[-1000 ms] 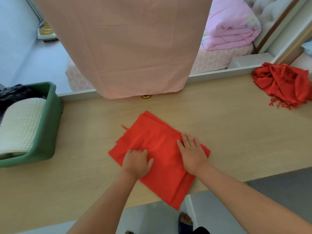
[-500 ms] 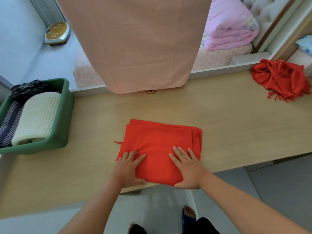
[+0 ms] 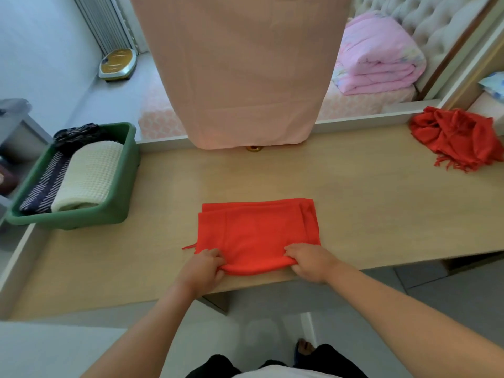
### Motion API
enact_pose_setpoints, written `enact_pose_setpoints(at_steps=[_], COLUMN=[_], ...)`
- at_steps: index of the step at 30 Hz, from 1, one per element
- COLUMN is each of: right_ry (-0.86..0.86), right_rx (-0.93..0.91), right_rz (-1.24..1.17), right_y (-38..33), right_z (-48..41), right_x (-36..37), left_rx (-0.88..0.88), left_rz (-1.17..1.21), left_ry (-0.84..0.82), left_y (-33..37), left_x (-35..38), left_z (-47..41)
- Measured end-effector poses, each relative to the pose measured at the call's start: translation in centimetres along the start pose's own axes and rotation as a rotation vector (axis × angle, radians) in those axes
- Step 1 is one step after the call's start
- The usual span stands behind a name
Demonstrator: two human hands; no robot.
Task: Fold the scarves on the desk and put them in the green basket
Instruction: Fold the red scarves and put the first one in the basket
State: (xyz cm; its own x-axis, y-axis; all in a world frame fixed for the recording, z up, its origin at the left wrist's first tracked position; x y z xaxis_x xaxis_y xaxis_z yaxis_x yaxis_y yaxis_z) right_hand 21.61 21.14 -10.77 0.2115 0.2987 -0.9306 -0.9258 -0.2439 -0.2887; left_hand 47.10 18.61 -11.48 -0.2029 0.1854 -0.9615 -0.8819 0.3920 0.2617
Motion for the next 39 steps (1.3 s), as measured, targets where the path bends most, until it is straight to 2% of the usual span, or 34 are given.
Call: enact_pose_setpoints(at_steps=[3, 6, 10, 14, 17, 20, 22, 24, 27, 30, 35, 39], right_ry=[0.086, 0.142, 0.285, 0.387, 0.415, 0.454, 0.514, 0.571, 0.442, 0.245, 0.191, 0.149], right_rx=[0.055, 0.062, 0.111, 0.153, 0.144, 0.105, 0.056, -0.040, -0.153, -0.096, -0.060, -0.020], right_rz=[-0.073, -0.129, 0.025, 0.180, 0.275, 0.386, 0.437, 0.350, 0.206, 0.132, 0.194, 0.210], right_y=[1.1, 1.9, 3.6, 4.9, 5.3, 5.8, 5.4, 4.1, 2.9, 4.1, 5.9, 6.4], right_z=[-1.4, -2.7, -5.1, -8.0, -10.1, -11.7, -12.1, -12.1, -11.5, -10.4, -9.7, -9.0], right_x=[-3.2, -6.4, -9.0, -9.2, -8.3, -6.4, -5.2, -4.2, -1.7, 0.8, 1.2, 0.4], left_rx=[-0.197, -0.205, -0.230, -0.250, -0.202, -0.051, 0.061, 0.045, 0.007, 0.028, 0.041, 0.097], left_rz=[0.137, 0.121, 0.064, -0.076, -0.283, -0.201, -0.143, -0.092, -0.112, -0.156, -0.223, -0.288], left_ry=[-0.029, 0.009, 0.146, 0.211, 0.310, 0.419, 0.388, 0.294, 0.218, 0.216, 0.246, 0.181], left_y=[-0.7, -0.8, -1.6, -2.1, -1.8, 1.1, 3.6, 4.4, 3.6, 2.4, -0.5, -1.9], left_x=[-2.9, -5.8, -7.8, -7.4, -6.2, -3.3, -0.5, 2.2, 4.8, 5.5, 5.1, 4.5], left_z=[-1.5, -3.6, -6.8, -10.0, -11.7, -12.3, -12.2, -11.8, -10.5, -9.4, -8.3, -9.3])
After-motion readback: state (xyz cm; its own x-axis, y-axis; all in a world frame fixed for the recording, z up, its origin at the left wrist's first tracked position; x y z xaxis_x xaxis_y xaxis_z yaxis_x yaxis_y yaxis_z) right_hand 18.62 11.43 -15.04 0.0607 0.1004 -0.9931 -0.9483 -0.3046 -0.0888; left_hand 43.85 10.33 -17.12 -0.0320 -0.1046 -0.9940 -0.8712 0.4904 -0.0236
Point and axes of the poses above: each hand's wrist, its own z-axis away from the middle knuckle, its own x-axis out of the palm, y = z × x, the point moved 7 cm from there along -z, towards the middle knuckle, and after that the axes turned 13 degrees about y, right-handed, at the moved point
